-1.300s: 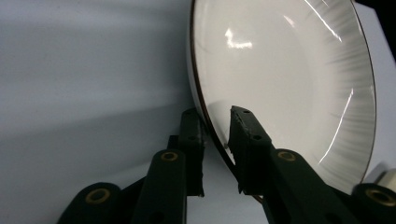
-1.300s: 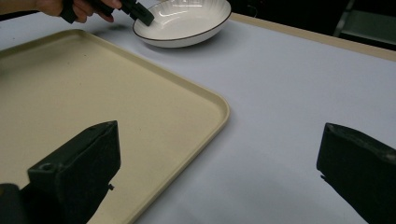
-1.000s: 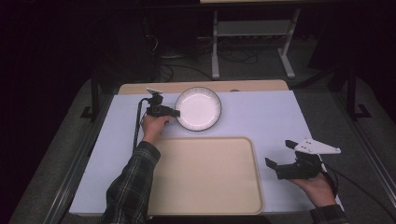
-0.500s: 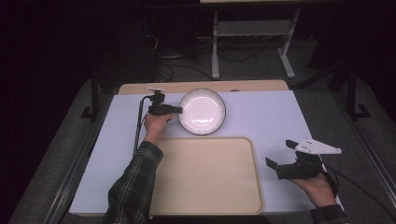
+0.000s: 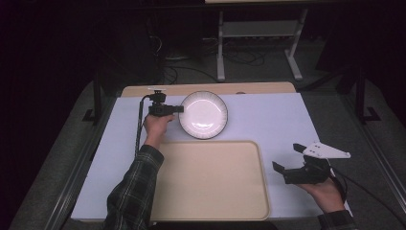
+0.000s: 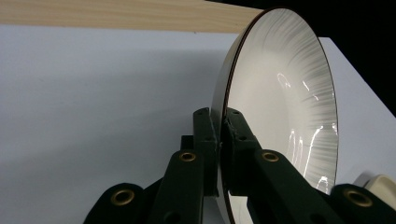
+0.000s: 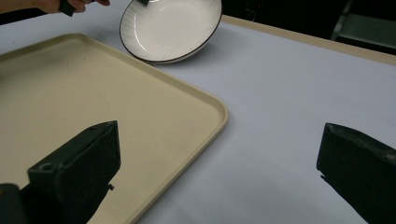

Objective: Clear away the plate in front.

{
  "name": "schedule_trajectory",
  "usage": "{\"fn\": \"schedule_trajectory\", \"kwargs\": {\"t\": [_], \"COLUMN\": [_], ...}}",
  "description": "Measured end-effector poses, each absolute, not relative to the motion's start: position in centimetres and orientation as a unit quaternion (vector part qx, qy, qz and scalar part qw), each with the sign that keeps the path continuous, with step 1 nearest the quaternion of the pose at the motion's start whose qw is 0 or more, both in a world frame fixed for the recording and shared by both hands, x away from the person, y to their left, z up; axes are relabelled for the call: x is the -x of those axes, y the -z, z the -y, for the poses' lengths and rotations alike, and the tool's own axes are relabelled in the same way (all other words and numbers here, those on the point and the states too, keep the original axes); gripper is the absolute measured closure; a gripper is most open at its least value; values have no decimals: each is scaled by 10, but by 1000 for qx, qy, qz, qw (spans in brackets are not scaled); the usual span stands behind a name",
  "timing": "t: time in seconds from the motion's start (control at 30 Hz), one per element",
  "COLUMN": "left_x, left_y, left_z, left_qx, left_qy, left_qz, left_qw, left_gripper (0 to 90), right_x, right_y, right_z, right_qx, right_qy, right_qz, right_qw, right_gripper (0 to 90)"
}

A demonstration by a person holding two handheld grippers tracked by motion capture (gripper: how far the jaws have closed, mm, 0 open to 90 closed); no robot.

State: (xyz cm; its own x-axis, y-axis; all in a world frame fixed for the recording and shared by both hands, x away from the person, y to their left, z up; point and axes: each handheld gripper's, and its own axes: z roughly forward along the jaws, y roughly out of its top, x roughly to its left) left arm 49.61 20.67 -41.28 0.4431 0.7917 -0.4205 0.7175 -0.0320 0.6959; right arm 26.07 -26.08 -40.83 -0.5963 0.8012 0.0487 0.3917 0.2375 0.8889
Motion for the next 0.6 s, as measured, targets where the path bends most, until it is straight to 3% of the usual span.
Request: {"fn": "schedule_trajectory", "kwargs": {"t": [0.6], "left_x": [-469], "left_y": [379], "left_z": [-231], "left_qx": [-723], "left_qy": [-37], "left_qz": [-493], "left_qw": [482], "left_gripper": [851], "right_x": [-260], "right_y": [408], "right_z": [260], "right_qx": [-394], "right_qy": [-476], "right_qz": [-755], "right_qw": [218], "right_gripper": [0]}}
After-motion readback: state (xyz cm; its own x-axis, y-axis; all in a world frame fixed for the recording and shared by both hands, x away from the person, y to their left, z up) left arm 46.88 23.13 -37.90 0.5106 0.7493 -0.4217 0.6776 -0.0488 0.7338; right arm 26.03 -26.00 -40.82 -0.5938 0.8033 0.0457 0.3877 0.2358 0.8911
